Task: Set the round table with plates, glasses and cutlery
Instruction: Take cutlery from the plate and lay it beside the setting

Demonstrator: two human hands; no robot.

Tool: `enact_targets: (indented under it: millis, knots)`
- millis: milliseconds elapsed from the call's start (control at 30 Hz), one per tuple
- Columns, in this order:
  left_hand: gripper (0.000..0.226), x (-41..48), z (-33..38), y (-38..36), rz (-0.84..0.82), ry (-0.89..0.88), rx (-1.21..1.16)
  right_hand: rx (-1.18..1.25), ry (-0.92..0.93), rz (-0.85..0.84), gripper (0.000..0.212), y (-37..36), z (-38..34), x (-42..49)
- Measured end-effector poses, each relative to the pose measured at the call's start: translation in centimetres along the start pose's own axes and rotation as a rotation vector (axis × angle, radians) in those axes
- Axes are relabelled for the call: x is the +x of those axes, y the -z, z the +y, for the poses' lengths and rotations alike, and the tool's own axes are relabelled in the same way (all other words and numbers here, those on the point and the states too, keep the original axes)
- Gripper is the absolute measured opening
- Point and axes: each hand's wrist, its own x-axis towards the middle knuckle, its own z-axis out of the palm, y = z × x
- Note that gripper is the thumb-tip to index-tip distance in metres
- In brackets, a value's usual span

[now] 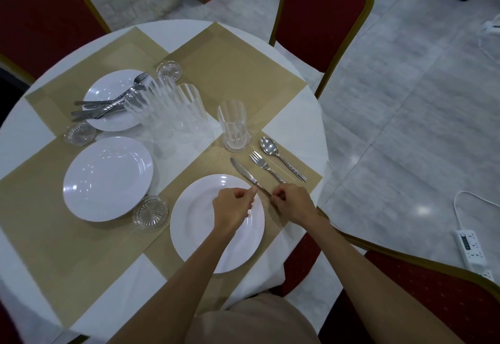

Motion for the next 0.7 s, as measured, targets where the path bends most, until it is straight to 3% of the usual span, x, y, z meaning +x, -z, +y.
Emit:
enact_targets:
  millis: [167, 300, 700]
  knots:
    - [0.033, -0.3, -0.9, -0.1, 0.009, -0.008, 0.034, -0.135, 0.042, 0.107, 0.013, -0.7, -0.6, -0.5]
    - [0.032, -0.8, -0.9, -0.3, 0.007, -0.013, 0.001, -0.242, 0.095, 0.193, 0.005, -1.3, -0.4, -0.7]
    - [0.031, -2.5, -2.4, 0.4, 0.003, 0.101, -0.188, -0.274, 0.141, 0.29, 0.018, -2.3, -0.8, -0.7]
